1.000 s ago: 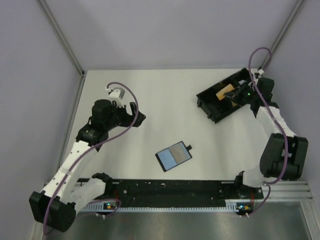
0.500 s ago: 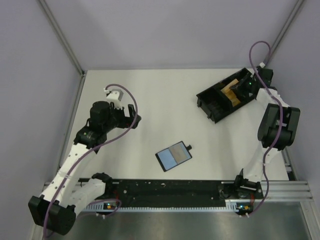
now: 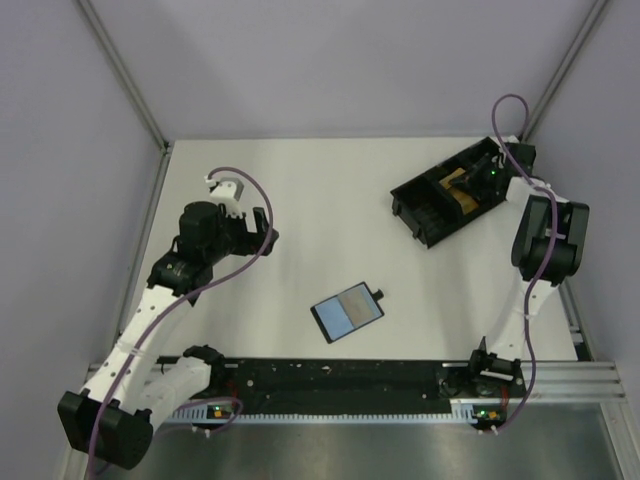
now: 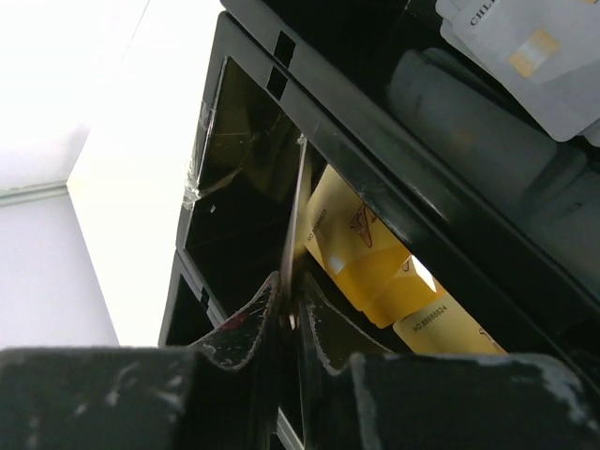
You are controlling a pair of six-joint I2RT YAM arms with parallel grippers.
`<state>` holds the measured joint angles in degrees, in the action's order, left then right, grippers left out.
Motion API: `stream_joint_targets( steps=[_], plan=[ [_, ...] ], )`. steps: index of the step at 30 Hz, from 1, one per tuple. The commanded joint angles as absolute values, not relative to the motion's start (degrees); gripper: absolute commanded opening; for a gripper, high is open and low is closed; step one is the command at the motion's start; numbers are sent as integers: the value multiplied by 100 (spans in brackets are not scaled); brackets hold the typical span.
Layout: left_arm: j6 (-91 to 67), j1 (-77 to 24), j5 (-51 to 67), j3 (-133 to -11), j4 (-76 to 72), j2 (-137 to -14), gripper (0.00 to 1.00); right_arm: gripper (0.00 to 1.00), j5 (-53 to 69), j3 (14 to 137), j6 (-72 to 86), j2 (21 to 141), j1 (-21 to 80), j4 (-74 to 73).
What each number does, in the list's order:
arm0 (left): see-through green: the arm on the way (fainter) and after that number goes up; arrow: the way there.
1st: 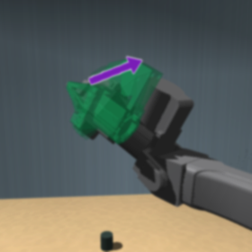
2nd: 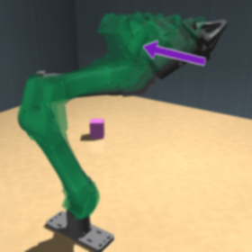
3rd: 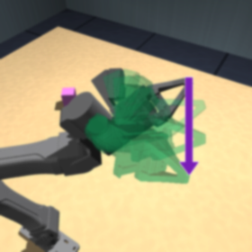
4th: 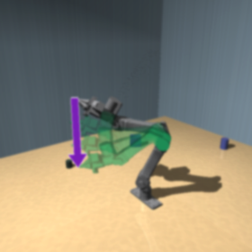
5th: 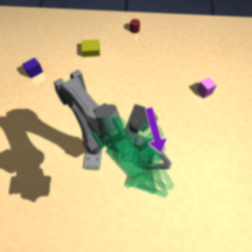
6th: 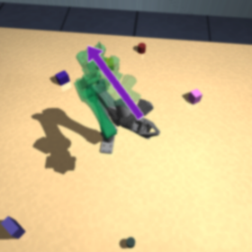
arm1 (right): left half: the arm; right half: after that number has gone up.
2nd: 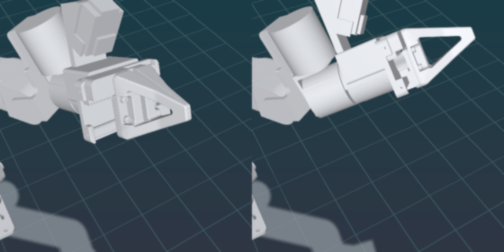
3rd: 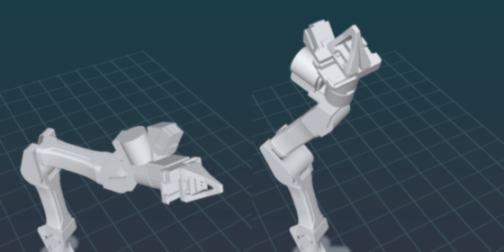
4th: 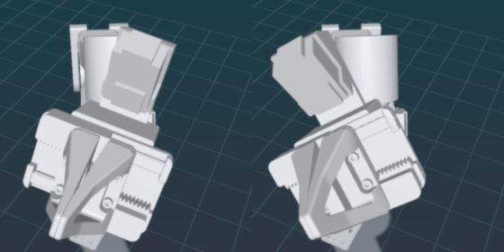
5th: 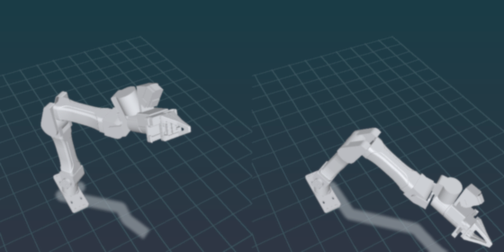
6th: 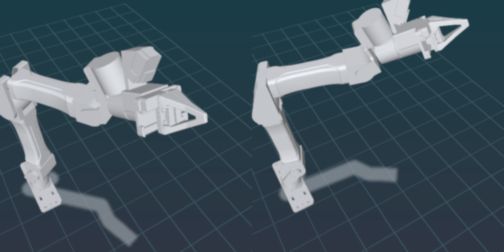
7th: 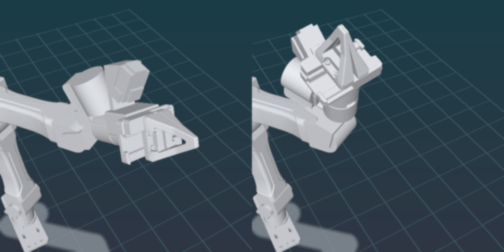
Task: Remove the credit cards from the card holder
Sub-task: Place the credit card in the storage box, then remove the credit card from the card holder.
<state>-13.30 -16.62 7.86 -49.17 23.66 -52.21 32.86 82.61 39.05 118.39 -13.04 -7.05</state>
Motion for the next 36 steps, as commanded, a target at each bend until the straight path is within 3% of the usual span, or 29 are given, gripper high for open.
stream_joint_targets(
  steps=[1, 7, 15, 23, 28, 36],
  plan=[
    [-1248, -1635, 782, -4896, 2241, -5247, 95, 19, 3297, 8552, 3850, 11637, -1336, -860],
    [-1292, -1626, 896, -4887, 2206, -5177, 95, 45, 2568, 8613, 3411, 11084, -1336, -1703],
    [-1660, -1635, 1817, -4825, 2004, -5256, 95, 63, 1653, 8123, 2831, 9556, -1196, -2496],
    [-3083, -2248, 2391, -3922, 1197, -5116, 91, 63, 1354, 6611, 2409, 7596, 348, -2443],
    [-3901, -3478, 1662, -3236, 546, -4913, 87, 63, 1555, 5601, 2470, 6734, 1694, -2101],
    [-4710, -4516, 1029, -2733, 53, -5422, 80, 57, 1512, 4203, 2795, 6082, 3250, -1469]
  ],
)
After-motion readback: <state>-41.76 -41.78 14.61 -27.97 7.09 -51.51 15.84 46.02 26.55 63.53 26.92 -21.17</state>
